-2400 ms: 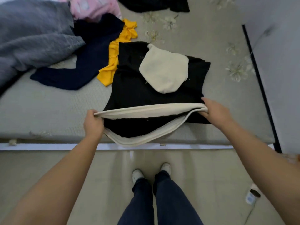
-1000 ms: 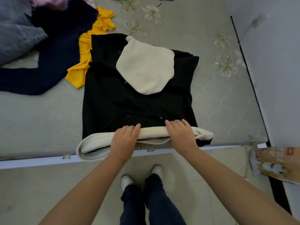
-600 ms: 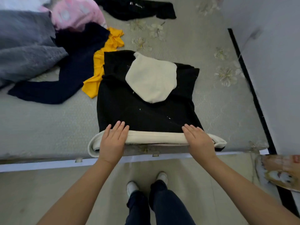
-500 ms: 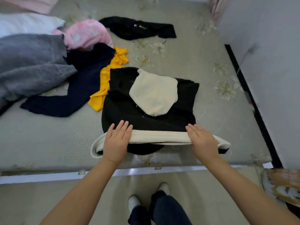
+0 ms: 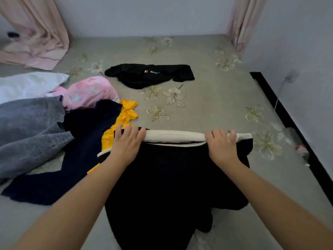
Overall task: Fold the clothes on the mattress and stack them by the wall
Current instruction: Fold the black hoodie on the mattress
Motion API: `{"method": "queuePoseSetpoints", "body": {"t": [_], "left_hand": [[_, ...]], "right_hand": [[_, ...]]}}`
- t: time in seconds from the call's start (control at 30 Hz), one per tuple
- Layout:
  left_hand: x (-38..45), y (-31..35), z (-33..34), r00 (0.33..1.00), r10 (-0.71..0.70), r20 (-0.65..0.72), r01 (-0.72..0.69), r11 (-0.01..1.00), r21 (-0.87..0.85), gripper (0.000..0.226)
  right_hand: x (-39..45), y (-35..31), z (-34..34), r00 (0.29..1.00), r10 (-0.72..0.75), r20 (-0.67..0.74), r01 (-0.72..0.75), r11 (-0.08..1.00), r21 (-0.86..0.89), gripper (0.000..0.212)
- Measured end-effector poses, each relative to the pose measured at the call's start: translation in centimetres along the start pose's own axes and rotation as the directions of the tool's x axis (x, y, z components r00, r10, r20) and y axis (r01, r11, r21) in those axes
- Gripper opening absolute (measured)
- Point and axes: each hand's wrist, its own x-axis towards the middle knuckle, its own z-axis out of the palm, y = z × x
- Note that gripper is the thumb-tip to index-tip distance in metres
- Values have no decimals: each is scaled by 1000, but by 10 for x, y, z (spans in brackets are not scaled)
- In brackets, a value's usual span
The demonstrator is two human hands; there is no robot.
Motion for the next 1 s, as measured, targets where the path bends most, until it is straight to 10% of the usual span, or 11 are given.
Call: {"method": "queuePoseSetpoints", "body": {"t": [0.17, 0.27, 0.47, 0.57, 0.67, 0.8, 0.9, 1.0], "left_hand": [[74, 16, 81, 959, -126, 253, 123, 992, 30, 56], [76, 45, 121, 884, -219, 413, 281, 955, -96, 65], [-8, 59, 143, 760, -335, 558, 544, 797, -263, 59], [-25, 43, 143, 599, -475, 644, 771, 560, -303, 60], [-13, 25, 145, 359, -535, 765, 926, 104, -363, 59], [15, 11, 135, 365, -550, 751, 828, -177, -532, 39], [22, 5, 122, 531, -675, 512, 736, 69, -673, 28], [17, -1, 130, 504, -749, 430, 808, 232, -542, 29]], "right_hand": [[54, 8, 90, 964, 163, 211, -160, 987, -32, 38], [53, 2, 145, 828, 189, 528, -207, 978, -26, 62], [-16, 5, 171, 772, 267, 577, -412, 902, 133, 53], [-41, 21, 171, 657, 397, 641, -568, 819, 75, 57], [-44, 21, 170, 554, 520, 650, -722, 689, 65, 62], [-30, 17, 163, 574, 609, 548, -770, 629, 107, 45], [-27, 25, 148, 654, 664, 362, -748, 641, 175, 38], [-34, 27, 142, 652, 718, 244, -758, 624, 192, 38]]}}
